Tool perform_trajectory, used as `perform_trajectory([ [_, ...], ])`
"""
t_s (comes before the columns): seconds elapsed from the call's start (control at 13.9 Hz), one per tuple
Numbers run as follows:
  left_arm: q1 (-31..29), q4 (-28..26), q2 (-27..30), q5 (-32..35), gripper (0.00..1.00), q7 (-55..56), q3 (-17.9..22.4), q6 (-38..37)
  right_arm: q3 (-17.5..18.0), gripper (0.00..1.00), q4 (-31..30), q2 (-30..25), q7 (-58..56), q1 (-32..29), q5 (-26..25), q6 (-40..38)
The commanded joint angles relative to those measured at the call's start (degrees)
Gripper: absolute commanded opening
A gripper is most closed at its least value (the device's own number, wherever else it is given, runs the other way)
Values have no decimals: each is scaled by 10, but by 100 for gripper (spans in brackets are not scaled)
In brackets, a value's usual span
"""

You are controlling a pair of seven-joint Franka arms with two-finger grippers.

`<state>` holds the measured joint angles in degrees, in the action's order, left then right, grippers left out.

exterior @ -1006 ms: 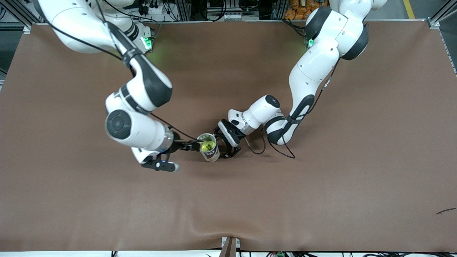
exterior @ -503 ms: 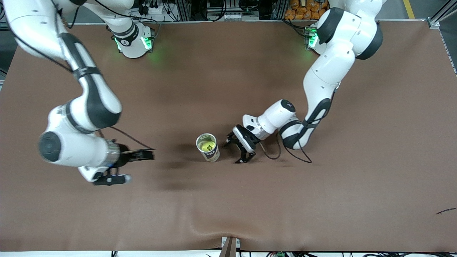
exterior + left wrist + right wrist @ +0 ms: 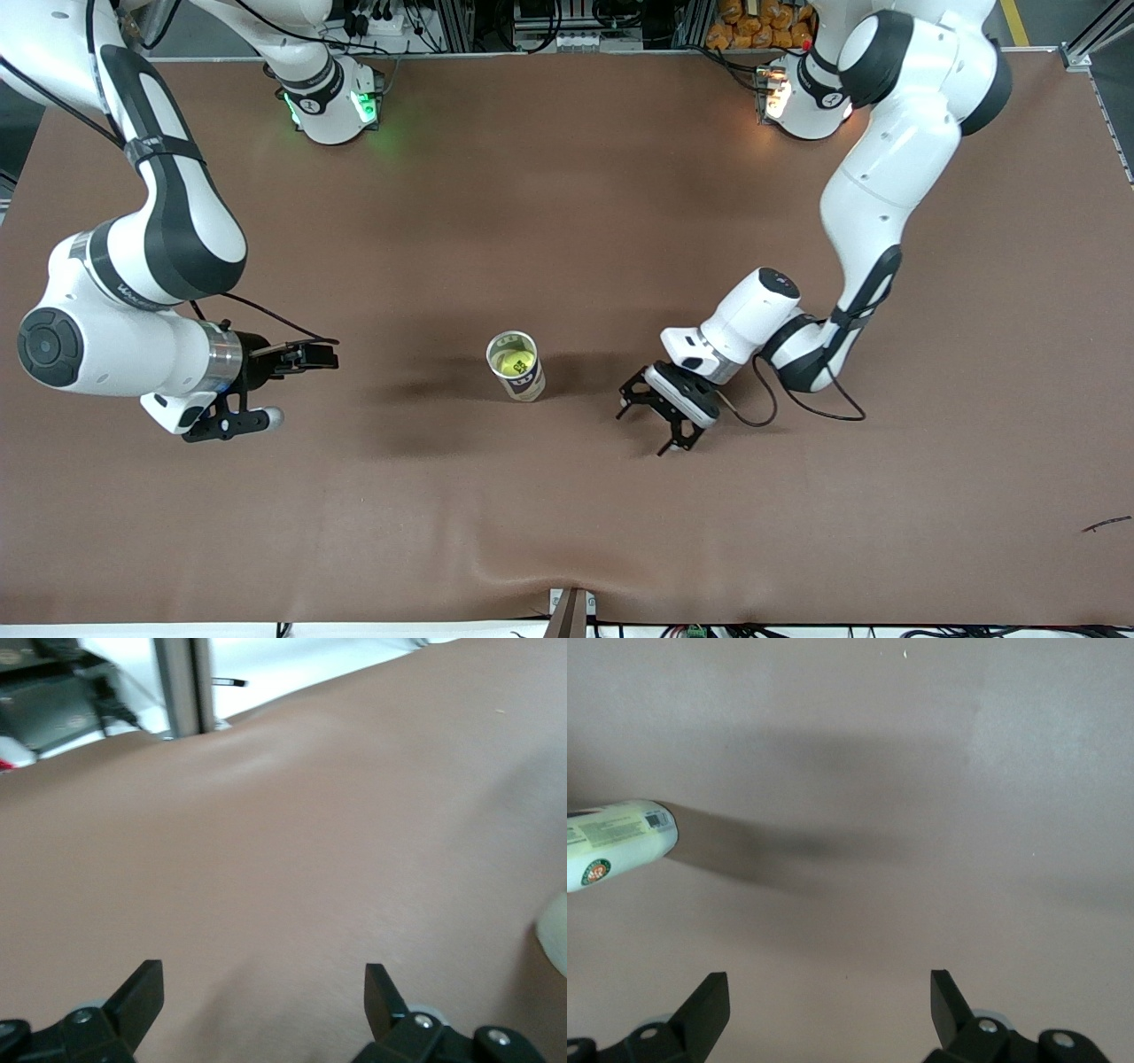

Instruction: Insert tennis ball vertically with right arm

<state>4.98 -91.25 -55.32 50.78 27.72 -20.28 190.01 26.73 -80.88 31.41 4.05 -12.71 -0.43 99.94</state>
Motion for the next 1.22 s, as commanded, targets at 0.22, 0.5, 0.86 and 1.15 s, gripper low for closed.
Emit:
perform_trajectory([
  [0.22,-123,4,56,-45,100,16,-189,-322,7,100,-25,-38,-45,-40,-11,-9],
  [0.5,-259,50,73,-45,100,12,-400,-637,7,100,-81,-133,-68,-70,-34,-29],
  [0.86,-372,72,74,-73,100,15,-548,-836,8,100,-117,-220,-64,-93,-36,-55],
  [1.15,-389,122,100,-74,100,14,-592,-963,-103,100,-117,-239,-69,-26,-30,-57],
])
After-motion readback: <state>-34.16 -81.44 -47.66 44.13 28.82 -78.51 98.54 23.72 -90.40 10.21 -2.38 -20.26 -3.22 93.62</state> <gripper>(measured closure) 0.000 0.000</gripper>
